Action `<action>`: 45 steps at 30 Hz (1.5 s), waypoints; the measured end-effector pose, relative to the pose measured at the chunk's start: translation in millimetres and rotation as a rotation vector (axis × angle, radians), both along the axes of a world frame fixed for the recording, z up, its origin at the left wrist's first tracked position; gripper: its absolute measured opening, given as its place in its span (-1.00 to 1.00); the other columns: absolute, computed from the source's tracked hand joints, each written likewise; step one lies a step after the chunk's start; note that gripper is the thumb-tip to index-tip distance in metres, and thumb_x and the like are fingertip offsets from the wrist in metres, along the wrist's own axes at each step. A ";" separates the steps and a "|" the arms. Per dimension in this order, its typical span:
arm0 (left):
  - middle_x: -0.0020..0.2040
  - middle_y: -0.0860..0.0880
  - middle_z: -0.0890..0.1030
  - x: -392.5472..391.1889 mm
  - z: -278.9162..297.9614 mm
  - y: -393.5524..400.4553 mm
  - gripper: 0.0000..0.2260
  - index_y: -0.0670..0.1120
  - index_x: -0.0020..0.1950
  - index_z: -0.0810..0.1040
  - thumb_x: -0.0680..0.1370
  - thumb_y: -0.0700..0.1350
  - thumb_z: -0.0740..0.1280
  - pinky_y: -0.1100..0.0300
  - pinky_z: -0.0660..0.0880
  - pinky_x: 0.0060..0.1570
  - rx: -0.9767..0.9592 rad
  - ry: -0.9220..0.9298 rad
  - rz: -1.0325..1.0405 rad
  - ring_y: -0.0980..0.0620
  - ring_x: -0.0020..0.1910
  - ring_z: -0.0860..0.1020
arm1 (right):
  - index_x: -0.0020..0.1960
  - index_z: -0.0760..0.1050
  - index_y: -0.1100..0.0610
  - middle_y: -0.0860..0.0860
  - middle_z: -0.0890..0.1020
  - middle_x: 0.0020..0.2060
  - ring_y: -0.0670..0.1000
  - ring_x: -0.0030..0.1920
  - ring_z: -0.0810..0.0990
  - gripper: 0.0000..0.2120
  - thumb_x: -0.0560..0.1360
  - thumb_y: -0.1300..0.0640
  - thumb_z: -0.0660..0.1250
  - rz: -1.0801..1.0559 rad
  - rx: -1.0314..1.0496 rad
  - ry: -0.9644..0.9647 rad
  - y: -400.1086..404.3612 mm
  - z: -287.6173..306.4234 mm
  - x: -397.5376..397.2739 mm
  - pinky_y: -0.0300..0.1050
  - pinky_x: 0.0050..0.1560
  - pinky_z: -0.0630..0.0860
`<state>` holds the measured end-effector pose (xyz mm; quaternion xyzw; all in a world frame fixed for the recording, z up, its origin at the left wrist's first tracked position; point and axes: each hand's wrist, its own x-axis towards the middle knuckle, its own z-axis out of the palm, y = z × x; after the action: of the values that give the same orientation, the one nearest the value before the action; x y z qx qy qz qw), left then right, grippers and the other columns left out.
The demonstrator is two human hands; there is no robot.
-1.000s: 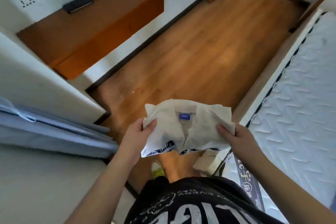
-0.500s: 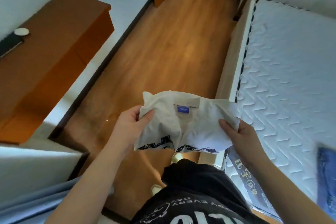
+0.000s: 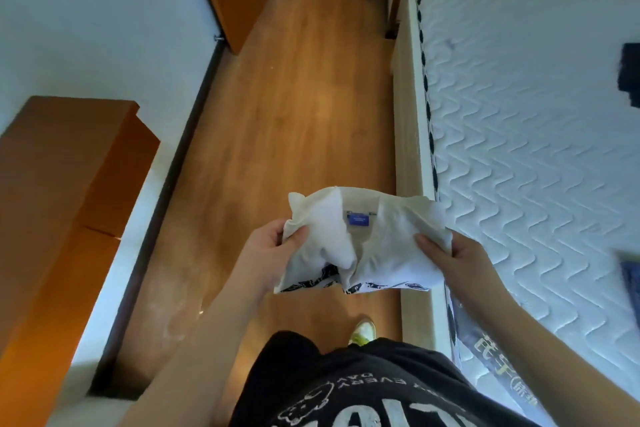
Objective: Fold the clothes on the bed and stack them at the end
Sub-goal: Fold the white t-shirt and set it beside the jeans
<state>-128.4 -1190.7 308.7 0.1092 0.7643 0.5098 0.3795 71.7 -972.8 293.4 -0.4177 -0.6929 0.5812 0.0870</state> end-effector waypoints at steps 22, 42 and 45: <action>-0.04 0.07 0.71 -134.4 -34.4 256.8 -0.67 0.20 0.03 0.64 0.35 0.31 0.41 0.16 0.51 -0.05 0.105 -0.029 -1.087 0.15 -0.05 0.66 | -0.20 0.50 0.20 -0.09 0.43 -0.44 -0.10 -0.39 0.35 -0.58 0.41 -0.19 0.33 -1.029 0.074 -0.096 -18.3 -12.3 -25.4 -0.14 -0.34 0.31; 0.01 0.05 0.71 83.1 -92.7 354.0 -0.90 0.04 0.07 0.66 0.59 -0.08 0.38 0.17 0.48 0.09 -0.141 0.069 -1.632 0.06 0.05 0.62 | -0.06 0.66 0.08 0.01 0.74 -0.13 0.02 -0.05 0.68 -0.86 0.57 0.06 0.35 -1.602 -0.314 0.075 -111.1 -89.6 138.3 0.02 0.03 0.59; -0.04 0.06 0.72 103.5 -100.1 363.1 -0.90 0.02 0.07 0.66 0.59 -0.13 0.37 0.34 0.53 -0.10 -0.182 0.068 -1.574 0.05 0.00 0.64 | -0.04 0.65 0.11 0.09 0.73 -0.11 0.07 -0.05 0.65 -0.85 0.57 0.05 0.36 -1.584 -0.358 0.069 -96.6 -103.2 161.7 0.09 0.07 0.58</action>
<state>-24.9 -827.6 208.6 0.6015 0.5125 0.0236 0.6123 233.5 -1069.4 190.2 -0.7736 -0.0852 0.4615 0.4258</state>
